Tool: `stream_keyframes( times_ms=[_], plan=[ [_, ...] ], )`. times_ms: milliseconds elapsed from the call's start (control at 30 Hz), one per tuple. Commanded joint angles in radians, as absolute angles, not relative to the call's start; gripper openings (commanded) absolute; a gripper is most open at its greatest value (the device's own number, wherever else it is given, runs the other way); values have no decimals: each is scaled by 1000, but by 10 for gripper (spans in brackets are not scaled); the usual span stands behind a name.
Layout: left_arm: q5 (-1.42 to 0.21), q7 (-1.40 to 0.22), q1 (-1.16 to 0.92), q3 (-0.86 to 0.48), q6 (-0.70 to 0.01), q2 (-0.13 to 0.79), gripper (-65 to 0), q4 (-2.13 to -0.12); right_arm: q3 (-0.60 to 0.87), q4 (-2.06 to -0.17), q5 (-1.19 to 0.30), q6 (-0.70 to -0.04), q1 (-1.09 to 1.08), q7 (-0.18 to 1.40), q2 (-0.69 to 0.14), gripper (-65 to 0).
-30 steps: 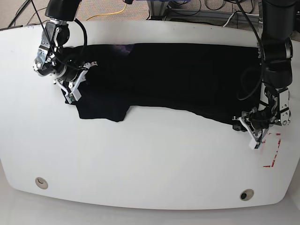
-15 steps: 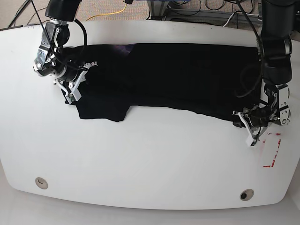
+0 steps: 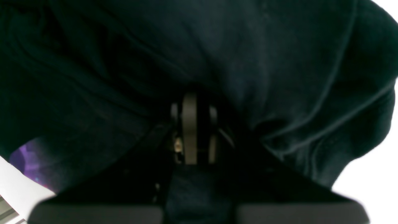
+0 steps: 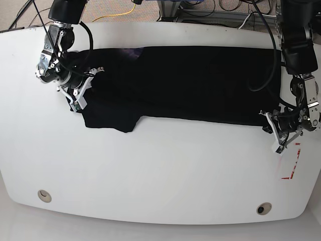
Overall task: Layout the t-shirt on the table in an organized manner, then fold the t-shirt properly
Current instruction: 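Drag the shirt end with the left gripper away from the red-marked paper, then release the shirt end and reposition the left gripper on the strip end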
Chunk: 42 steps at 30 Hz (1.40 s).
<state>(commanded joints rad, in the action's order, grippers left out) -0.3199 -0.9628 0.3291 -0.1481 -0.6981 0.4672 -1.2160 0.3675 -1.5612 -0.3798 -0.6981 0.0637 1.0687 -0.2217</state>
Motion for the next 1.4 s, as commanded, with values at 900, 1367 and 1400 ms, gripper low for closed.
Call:
stream_keyframes(
  times_ms=[900, 1367, 1400],
  plan=[
    [-321, -1191, -22, -295, -698, 470, -622, -1811, 366, -1524, -380, -698, 42, 1069, -220, -604],
    [-321, -1191, -153, -295, -698, 466, -618, -1847, 364, -1524, -380, -698, 42, 1069, -220, -604],
    [-321, -1191, -160, -295, -698, 466, -608, -1847, 364, -1524, -380, -698, 42, 1069, -220, -604]
  ],
)
